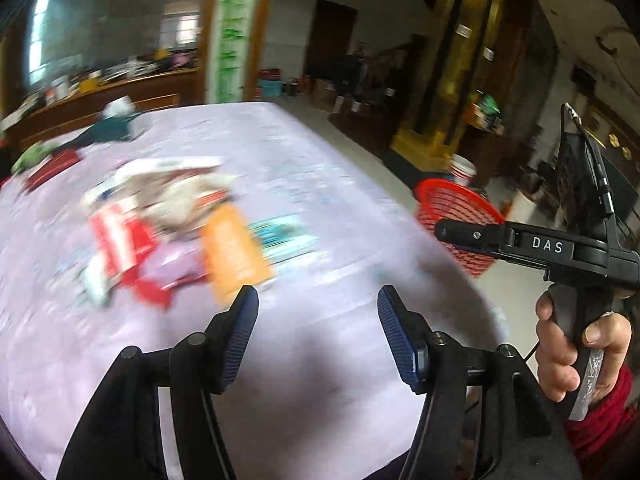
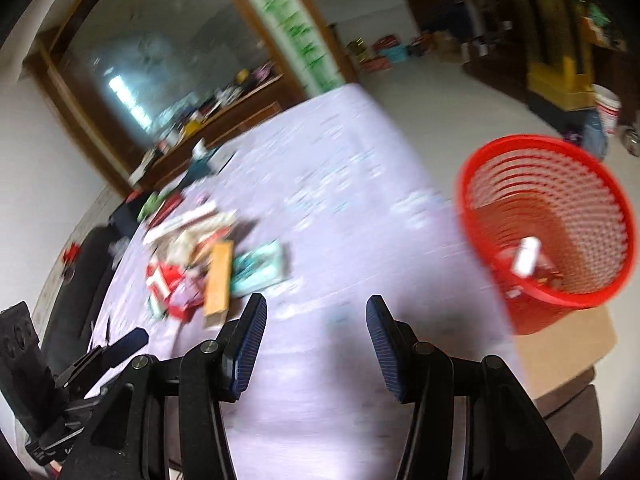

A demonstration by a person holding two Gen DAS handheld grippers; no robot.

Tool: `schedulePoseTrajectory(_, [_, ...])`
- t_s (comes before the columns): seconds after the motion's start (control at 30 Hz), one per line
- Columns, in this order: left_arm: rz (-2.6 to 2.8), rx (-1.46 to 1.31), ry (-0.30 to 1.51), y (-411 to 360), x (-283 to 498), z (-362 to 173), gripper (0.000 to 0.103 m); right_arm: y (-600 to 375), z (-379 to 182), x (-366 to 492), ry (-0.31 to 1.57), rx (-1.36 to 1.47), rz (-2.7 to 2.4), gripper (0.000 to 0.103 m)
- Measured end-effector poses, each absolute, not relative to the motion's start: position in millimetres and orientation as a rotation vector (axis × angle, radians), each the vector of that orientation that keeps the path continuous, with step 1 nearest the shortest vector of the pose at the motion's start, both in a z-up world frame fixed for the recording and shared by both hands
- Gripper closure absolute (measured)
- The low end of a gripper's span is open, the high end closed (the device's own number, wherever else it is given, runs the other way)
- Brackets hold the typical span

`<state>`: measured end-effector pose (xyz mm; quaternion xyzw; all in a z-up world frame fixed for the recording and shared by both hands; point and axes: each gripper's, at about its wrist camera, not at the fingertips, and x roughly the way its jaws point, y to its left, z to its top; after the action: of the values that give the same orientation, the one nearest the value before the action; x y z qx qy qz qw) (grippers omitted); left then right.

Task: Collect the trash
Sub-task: 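Grasp the white sock with the left tool while the right tool grasps the orange box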

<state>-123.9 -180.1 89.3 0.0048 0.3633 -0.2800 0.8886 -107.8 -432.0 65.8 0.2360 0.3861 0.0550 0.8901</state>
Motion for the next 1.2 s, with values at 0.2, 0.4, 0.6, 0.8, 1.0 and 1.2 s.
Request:
schedulePoseTrajectory(0.2, [-0.46,-0.092,0.773,-103,-113,79,0.042,-376,52,-78,0.875,0.499,0.238,0.047])
schedulePoseTrajectory(0.4, [-0.378,-0.16,0.777,-54,-101,76,0.041,-342,36,-41,0.942,0.52,0.272,0.047])
schedulePoseTrajectory(0.6, [-0.336,-0.16,0.795,-39,-83,71,0.041,-323,14,-11,1.01,0.549,0.268,0.048])
schedulePoseTrajectory(0.8, [-0.311,-0.125,0.812,-39,-54,65,0.041,-314,3,-1,1.04,0.574,0.296,0.077])
schedulePoseTrajectory(1.0, [-0.322,-0.057,0.847,-45,-19,50,0.042,-318,21,-22,0.974,0.543,0.304,0.079])
schedulePoseTrajectory(1.2, [-0.351,-0.022,0.924,-59,7,23,0.083,-323,34,-44,0.928,0.526,0.304,0.079])
